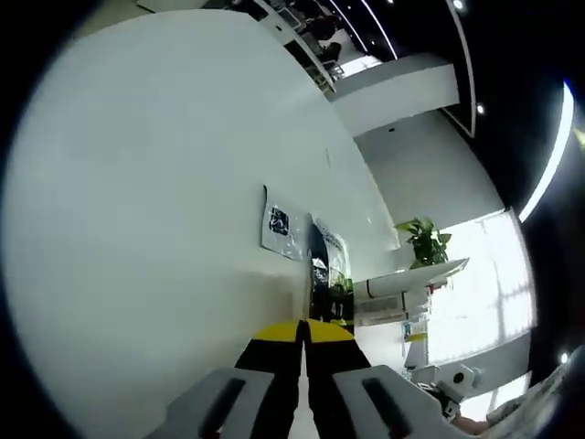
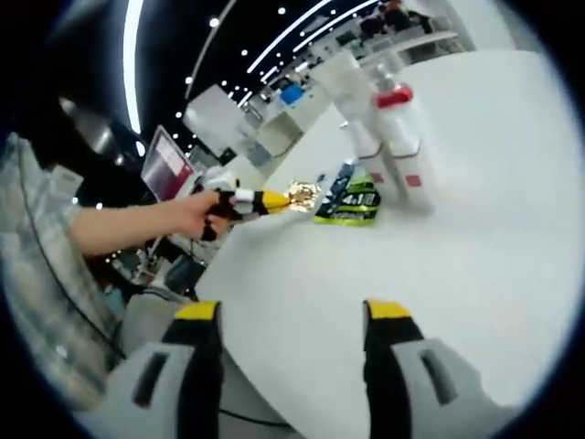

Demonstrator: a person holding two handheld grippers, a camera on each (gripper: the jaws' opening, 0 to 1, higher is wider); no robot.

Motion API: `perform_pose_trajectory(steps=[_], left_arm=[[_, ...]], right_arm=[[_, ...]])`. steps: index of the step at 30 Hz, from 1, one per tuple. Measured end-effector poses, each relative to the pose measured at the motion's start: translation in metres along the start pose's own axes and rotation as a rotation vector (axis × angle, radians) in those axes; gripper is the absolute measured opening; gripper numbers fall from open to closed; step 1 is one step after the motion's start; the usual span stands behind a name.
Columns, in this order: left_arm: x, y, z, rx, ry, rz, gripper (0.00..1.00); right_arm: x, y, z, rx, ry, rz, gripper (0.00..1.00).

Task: Arrange the skincare products in the storage area until every visible bottle or jar stands upright without overlapping.

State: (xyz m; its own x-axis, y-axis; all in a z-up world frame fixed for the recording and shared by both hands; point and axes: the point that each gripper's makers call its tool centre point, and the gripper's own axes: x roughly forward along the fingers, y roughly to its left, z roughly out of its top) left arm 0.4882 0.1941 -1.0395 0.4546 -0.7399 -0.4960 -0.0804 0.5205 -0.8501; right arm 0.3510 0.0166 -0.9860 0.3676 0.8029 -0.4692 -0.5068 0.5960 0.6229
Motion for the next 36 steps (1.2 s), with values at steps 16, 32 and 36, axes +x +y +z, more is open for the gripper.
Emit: perform_pose_trajectory(steps=[16, 32, 36], left_arm=[[0.007, 0.024, -0.003, -0.033, 0.043, 0.093, 0.01], [0.005, 0.023, -0.006, -0.020, 0.102, 0.159, 0.04], [0.003, 0.022, -0.006, -0.029, 0.112, 0.169, 0.07]], right_arm=[[0.001, -0.001, -0.006, 0.039, -0.004, -0.009, 0.57], [-0.001, 0.001, -0.007, 0.031, -0.008, -0.011, 0.55], [-0.002, 0.002, -0.008, 0.029, -0.005, -0.010, 0.55]])
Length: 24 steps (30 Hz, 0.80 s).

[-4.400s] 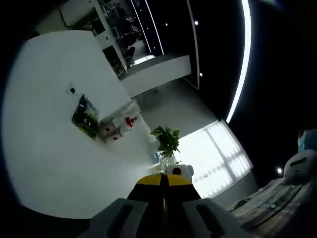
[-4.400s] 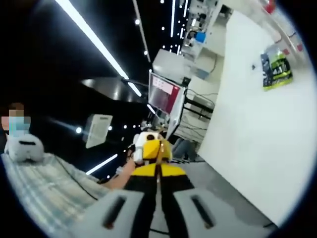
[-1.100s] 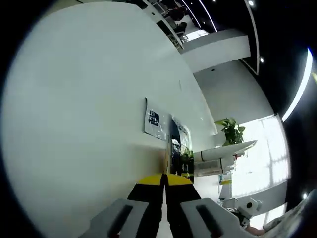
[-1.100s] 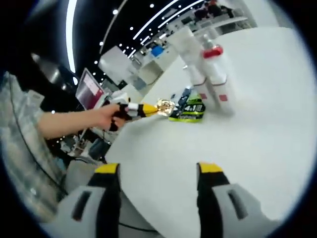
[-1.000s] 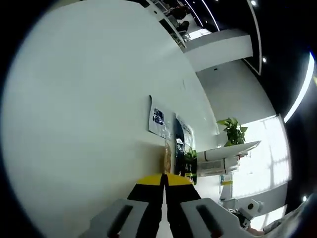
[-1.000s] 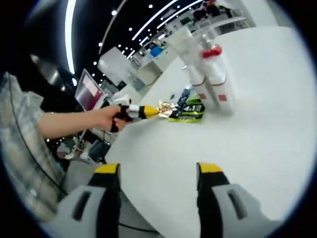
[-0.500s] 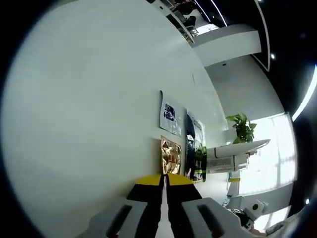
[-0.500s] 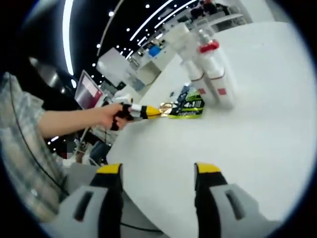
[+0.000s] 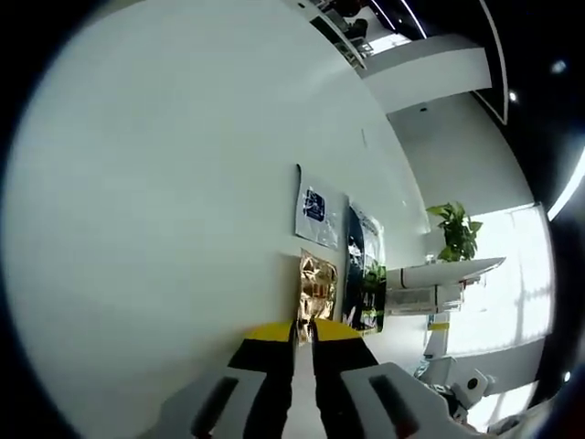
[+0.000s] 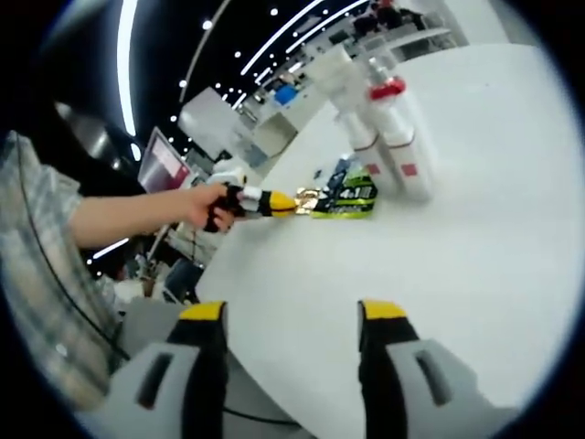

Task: Arrange the skincare products in the storage area until every visible bottle or jar stands upright without overlapping.

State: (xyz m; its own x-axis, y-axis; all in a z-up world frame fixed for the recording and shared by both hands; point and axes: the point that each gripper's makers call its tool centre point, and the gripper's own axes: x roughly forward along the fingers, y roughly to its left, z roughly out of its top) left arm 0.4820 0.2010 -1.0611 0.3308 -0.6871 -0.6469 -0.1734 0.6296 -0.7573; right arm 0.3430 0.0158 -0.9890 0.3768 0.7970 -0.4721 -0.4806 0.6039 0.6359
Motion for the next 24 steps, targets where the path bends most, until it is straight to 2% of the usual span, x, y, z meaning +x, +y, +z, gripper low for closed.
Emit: perform_pose_trajectory(steps=[10, 18, 24], left_arm=[[-0.013, 0.002, 0.010, -0.003, -0.030, 0.040, 0.16], [-0.026, 0.005, 0.002, 0.019, -0.037, 0.074, 0.24], [-0.051, -0.020, -0.006, 0.073, -0.142, 0.003, 0.27]], right_arm=[[0.001, 0.002, -0.004, -0.005, 0.015, 0.005, 0.55], [0.002, 0.008, 0.001, -0.021, 0.004, 0.014, 0.55], [0.001, 0.018, 0.012, -0.059, -0.025, 0.025, 0.58]])
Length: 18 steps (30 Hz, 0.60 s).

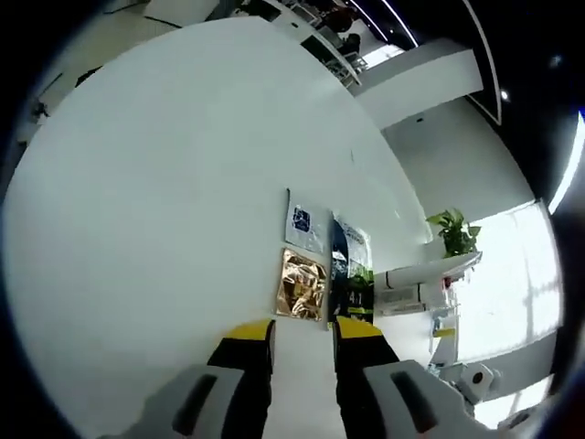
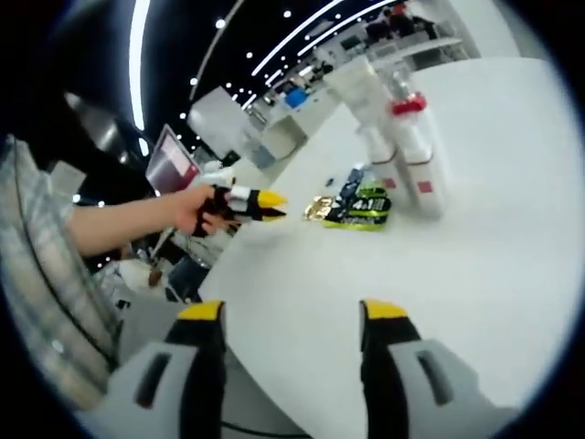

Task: Arrange the skincare products in the storage area until every visible bottle or jar stands upright without overlapping.

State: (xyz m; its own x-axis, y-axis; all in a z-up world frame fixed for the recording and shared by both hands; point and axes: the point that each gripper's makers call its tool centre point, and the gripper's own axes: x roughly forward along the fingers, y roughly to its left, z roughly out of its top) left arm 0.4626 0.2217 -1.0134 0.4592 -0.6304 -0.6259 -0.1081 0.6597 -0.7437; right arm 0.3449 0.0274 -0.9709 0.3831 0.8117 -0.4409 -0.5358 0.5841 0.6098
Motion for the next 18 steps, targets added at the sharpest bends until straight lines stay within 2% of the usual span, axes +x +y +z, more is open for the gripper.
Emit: perform_pose_trajectory(steps=[2, 3, 4, 6, 7, 11, 12, 18], left_arm=[[-0.011, -0.008, -0.003, 0.050, -0.045, -0.004, 0.33], [-0.017, -0.012, -0.003, 0.101, -0.072, -0.005, 0.35], [-0.025, -0.017, -0.006, 0.131, -0.112, 0.004, 0.37], [-0.036, -0.025, -0.013, 0.170, -0.133, -0.006, 0.41], [-0.042, -0.029, -0.015, 0.188, -0.164, -0.013, 0.41], [-0.067, -0.044, -0.034, 0.212, -0.211, -0.042, 0.44], [-0.075, -0.047, -0.037, 0.245, -0.244, -0.047, 0.46], [-0.118, -0.061, -0.061, 0.446, -0.346, -0.043, 0.50]], right_arm=[[0.000, 0.005, 0.004, -0.021, -0.005, 0.004, 0.59], [0.000, 0.007, 0.005, -0.031, -0.009, 0.009, 0.59], [-0.001, 0.012, 0.009, -0.042, -0.018, 0.015, 0.60], [-0.001, 0.017, 0.012, -0.054, -0.024, 0.022, 0.61], [-0.001, 0.019, 0.013, -0.060, -0.026, 0.026, 0.61], [-0.002, 0.034, 0.019, -0.097, -0.045, 0.042, 0.64], [-0.002, 0.037, 0.021, -0.105, -0.049, 0.045, 0.65], [-0.012, 0.062, 0.036, -0.179, -0.088, 0.054, 0.69]])
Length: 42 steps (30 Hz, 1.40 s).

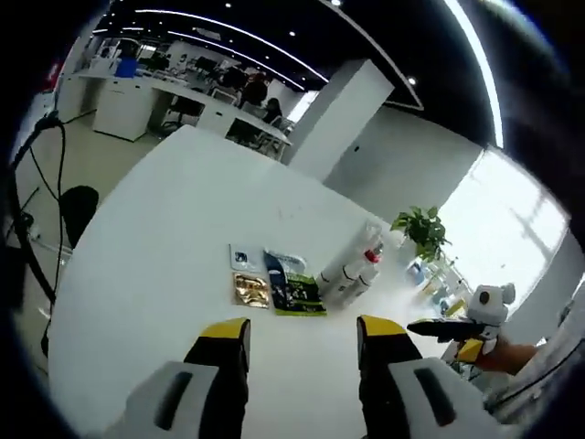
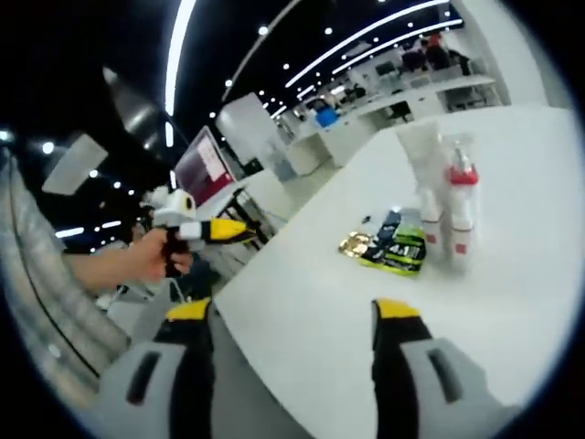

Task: Arrange the skincare products in the storage area until every visible bottle or jar stands upright without overlapping.

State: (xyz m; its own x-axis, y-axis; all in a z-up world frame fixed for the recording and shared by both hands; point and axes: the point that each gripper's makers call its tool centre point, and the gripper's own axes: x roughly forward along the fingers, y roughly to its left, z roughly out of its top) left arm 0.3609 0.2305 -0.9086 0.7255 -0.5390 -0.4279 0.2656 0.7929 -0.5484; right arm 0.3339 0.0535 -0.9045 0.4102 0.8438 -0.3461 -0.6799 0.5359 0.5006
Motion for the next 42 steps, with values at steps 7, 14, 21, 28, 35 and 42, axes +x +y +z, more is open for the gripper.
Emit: perform_pose_trajectory(steps=[7, 14, 21, 28, 35, 42], left_arm=[[-0.040, -0.016, 0.001, 0.126, -0.114, 0.031, 0.65], [-0.066, -0.014, -0.006, 0.192, -0.239, 0.077, 0.77], [-0.086, -0.009, -0.004, 0.217, -0.373, 0.129, 0.92], [-0.097, -0.023, -0.004, 0.373, -0.445, 0.176, 1.00], [-0.101, -0.027, 0.001, 0.348, -0.511, 0.148, 1.00], [-0.105, -0.020, 0.005, 0.327, -0.546, 0.175, 1.00]], right_arm=[[-0.015, 0.016, 0.029, -0.080, -0.104, -0.018, 0.77], [-0.024, 0.034, 0.045, -0.119, -0.231, -0.057, 0.90], [-0.043, 0.045, 0.054, -0.145, -0.356, -0.100, 0.99], [-0.049, 0.050, 0.050, -0.206, -0.389, -0.123, 0.99], [-0.050, 0.049, 0.045, -0.141, -0.413, -0.116, 0.99], [-0.026, 0.047, 0.028, -0.166, -0.384, -0.134, 0.99]])
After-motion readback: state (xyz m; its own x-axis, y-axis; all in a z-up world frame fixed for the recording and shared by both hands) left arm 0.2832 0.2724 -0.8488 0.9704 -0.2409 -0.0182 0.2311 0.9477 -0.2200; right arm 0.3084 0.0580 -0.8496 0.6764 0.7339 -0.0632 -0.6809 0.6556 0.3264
